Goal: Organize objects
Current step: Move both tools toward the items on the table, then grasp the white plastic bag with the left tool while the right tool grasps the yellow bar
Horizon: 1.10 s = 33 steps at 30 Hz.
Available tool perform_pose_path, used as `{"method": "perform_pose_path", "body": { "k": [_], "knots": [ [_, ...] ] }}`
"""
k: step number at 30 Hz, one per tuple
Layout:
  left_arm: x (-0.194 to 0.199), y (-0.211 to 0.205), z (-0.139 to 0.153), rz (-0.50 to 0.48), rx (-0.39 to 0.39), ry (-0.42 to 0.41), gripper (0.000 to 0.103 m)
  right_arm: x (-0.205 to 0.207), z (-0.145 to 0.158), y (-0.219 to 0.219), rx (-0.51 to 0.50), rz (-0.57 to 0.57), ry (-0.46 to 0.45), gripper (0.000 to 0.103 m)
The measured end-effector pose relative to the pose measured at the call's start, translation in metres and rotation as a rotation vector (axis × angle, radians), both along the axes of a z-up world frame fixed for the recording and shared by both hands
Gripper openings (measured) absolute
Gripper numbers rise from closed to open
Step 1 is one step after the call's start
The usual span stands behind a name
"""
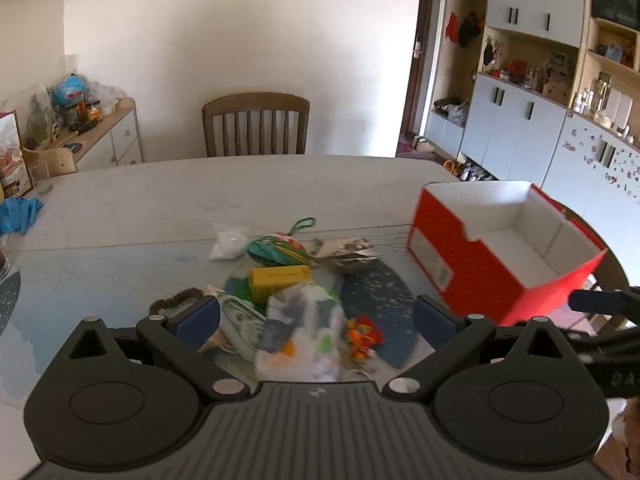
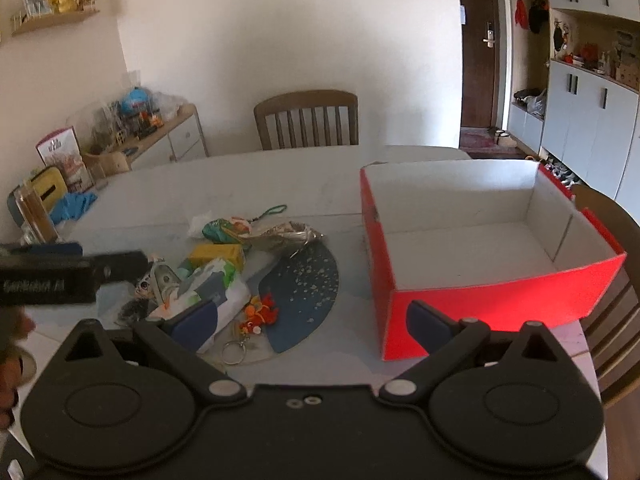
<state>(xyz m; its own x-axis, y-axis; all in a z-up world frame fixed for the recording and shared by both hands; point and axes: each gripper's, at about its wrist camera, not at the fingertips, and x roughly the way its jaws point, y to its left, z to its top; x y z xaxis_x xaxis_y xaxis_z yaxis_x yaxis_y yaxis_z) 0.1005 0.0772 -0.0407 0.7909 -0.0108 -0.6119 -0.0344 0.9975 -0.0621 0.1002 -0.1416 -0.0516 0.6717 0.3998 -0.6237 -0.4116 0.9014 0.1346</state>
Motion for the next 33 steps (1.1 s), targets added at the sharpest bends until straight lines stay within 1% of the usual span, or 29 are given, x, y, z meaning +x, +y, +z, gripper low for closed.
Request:
{"method": "perform_pose_path", "body": {
  "k": [4, 7, 11, 16, 19, 21, 24, 27, 28, 30, 31, 33],
  "knots": [
    [0.025, 0.016, -0.009, -0.008, 0.004, 0.025, 0.103, 0.008, -0.009, 0.018, -0.03, 0.047, 0.026, 0.1],
    [0.042, 0.02, -0.019, -0.025, 0.023, 0.045, 0.103, 0.008, -0.02, 0.035, -0.055, 0.122, 0.06, 0.099],
    [0.06, 0.017, -0.039, -0.055, 0.037, 0.087, 0.102, 0.007, -0.038, 0.06, -0.107, 0.205, 0.107, 0.097],
    [0.075, 0.009, -0.063, -0.113, 0.07, 0.128, 0.102, 0.011, -0.056, 0.083, -0.116, 0.292, 0.189, 0.097],
    [0.081, 0.008, -0.073, -0.132, 0.083, 0.141, 0.102, 0.014, -0.066, 0.094, -0.127, 0.315, 0.217, 0.096],
    [0.086, 0.008, -0.08, -0.146, 0.098, 0.153, 0.102, 0.018, -0.074, 0.102, -0.135, 0.321, 0.235, 0.094],
    [0.092, 0.007, -0.087, -0.17, 0.112, 0.171, 0.098, 0.022, -0.084, 0.113, -0.152, 0.323, 0.256, 0.089],
    [0.095, 0.007, -0.09, -0.187, 0.119, 0.171, 0.098, 0.022, -0.089, 0.121, -0.164, 0.338, 0.267, 0.084],
    [0.097, 0.007, -0.091, -0.19, 0.12, 0.172, 0.096, 0.022, -0.09, 0.123, -0.167, 0.345, 0.269, 0.083],
    [0.099, 0.006, -0.095, -0.2, 0.123, 0.184, 0.088, 0.021, -0.092, 0.126, -0.172, 0.353, 0.272, 0.079],
    [0.099, 0.006, -0.096, -0.203, 0.125, 0.187, 0.086, 0.021, -0.093, 0.126, -0.17, 0.359, 0.276, 0.078],
    [0.099, 0.005, -0.098, -0.211, 0.125, 0.19, 0.079, 0.02, -0.094, 0.127, -0.171, 0.364, 0.29, 0.075]
  ]
}}
